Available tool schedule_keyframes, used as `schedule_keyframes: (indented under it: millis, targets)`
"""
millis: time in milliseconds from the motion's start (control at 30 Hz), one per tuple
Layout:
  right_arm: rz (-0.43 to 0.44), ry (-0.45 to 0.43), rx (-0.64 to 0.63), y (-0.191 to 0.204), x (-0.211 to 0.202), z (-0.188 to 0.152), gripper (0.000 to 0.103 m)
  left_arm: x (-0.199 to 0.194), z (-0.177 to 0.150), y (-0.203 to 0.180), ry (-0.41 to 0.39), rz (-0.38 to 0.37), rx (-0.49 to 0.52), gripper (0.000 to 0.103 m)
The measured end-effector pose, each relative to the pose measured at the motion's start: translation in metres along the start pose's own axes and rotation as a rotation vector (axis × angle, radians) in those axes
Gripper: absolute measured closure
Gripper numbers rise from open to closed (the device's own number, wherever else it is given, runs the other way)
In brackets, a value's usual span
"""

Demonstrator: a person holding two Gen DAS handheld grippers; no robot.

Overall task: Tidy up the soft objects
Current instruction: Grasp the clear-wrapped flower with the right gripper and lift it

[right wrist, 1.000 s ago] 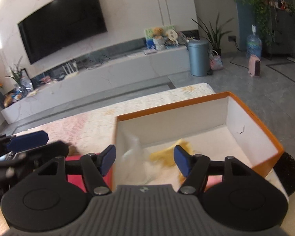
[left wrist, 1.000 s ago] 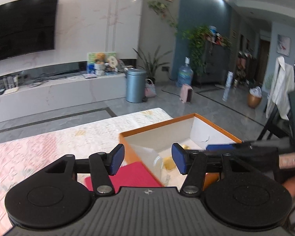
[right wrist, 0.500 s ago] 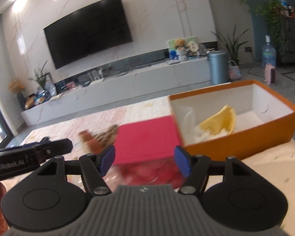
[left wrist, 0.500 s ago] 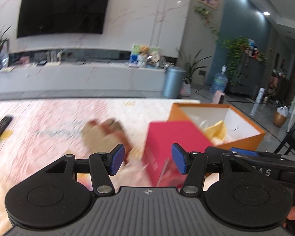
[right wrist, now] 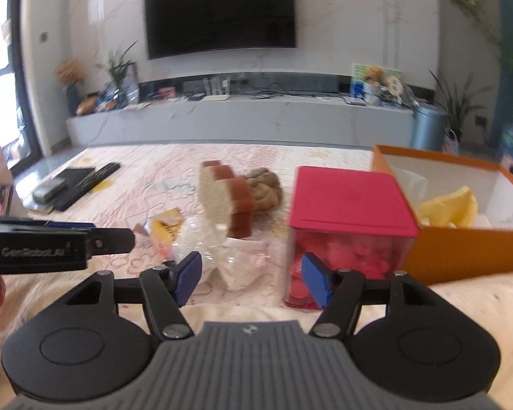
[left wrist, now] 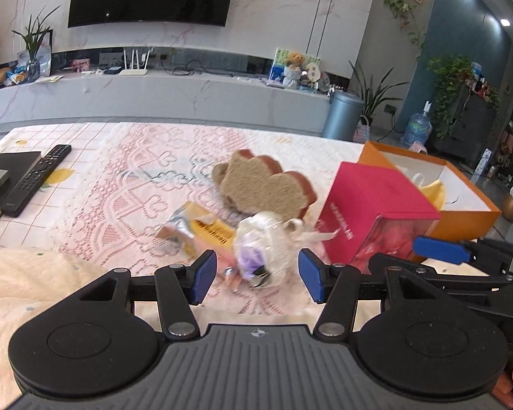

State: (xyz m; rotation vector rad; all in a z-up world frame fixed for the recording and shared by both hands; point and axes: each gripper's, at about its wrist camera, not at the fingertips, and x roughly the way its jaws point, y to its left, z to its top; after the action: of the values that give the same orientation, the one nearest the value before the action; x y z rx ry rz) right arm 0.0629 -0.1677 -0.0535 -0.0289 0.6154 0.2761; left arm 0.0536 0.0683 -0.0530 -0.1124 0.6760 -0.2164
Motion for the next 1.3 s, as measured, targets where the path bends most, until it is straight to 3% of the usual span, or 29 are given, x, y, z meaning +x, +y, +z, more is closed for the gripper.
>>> schedule_keyframes:
  millis: [200, 300, 800, 967, 1067, 1300]
  targets:
    - [0.039, 0.029, -0.093, 0.024, 0.025, 0.007, 0.051, 0.005, -0.005, 0.017, 0.033, 0.015, 0.001, 0.039]
    - [0.048, 0.045, -0.135, 0.034, 0.039, 0.009, 0.056, 0.01, -0.009, 0.032, 0.046, 0.004, -0.049, 0.039]
    - [0.091, 0.099, -0.261, 0.048, 0.087, 0.012, 0.057, 0.028, -0.014, 0.048, 0.064, -0.022, -0.153, 0.045]
    - [0.121, 0.154, -0.348, 0.055, 0.116, 0.011, 0.042, 0.03, -0.015, 0.049, 0.073, -0.016, -0.16, 0.045]
    - [0.14, 0.18, -0.363, 0.057, 0.129, 0.009, 0.042, 0.033, -0.014, 0.05, 0.085, -0.015, -0.164, 0.045]
    - [0.172, 0.187, -0.339, 0.054, 0.143, 0.009, 0.029, 0.04, -0.014, 0.048, 0.107, -0.022, -0.161, 0.045]
